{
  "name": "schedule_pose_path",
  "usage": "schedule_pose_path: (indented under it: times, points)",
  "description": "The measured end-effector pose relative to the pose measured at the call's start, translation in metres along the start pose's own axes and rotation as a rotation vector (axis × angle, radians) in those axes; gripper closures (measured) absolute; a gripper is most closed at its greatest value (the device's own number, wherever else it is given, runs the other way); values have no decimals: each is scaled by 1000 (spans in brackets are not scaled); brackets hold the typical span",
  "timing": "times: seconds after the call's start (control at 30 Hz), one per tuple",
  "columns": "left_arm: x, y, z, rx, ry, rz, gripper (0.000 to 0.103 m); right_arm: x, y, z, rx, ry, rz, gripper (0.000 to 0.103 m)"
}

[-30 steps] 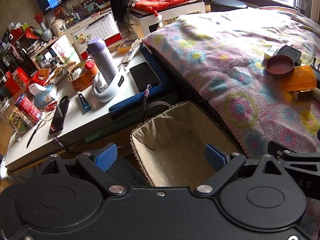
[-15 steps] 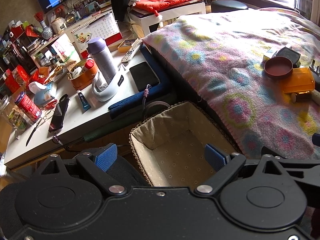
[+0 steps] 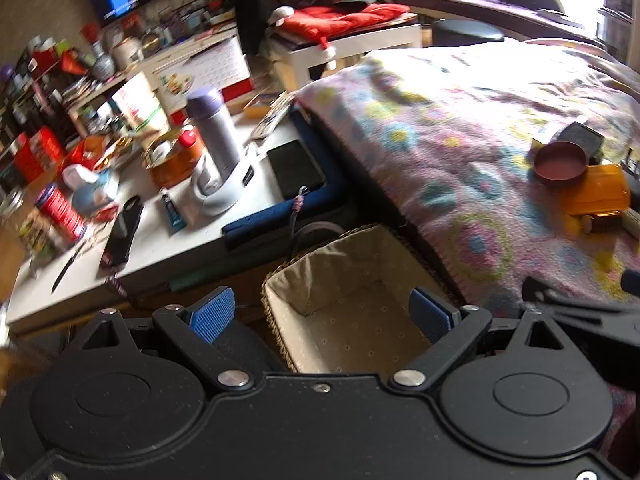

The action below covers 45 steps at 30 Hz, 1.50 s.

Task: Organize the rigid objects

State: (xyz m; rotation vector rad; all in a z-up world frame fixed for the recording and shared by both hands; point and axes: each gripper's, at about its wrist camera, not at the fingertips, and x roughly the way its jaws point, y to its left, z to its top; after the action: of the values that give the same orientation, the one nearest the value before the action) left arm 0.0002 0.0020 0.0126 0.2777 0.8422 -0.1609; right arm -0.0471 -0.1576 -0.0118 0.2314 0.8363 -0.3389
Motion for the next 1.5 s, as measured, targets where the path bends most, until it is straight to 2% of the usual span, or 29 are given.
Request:
schedule_pose_path:
  times: [0.17,0.23,0.33,0.4,0.57,0.73,1.0,1.3,1.5]
  points:
    - [4,-6,4,68,8,-83,12,12,-5,7,6,11,-30,10]
    - [8,-6,7,69,25,-115,13,15,-8,8,-5,-31,-75,11]
    - [14,-4,12,63,64,-175,13,20,-13,10,-39,-104,-173,21]
    - [17,-3,15,63,81,-199,13,27,-18,13,-40,-117,-215,26]
    - [20,0,26,108,78,-197,13,52,-25,24,-62,-90,-262,28]
    - [32,8,38,97,128,-226,13,66,-18,32,-112,-97,-299,28]
    - [44,9,37,86,180,-253,13,79,-1,40,-237,-137,-348,26]
    - [48,14,36,62,208,-285,13,95,3,38,-302,-124,-372,25]
    - [50,12,36,66,213,-296,12,99,-10,40,-301,-122,-401,26]
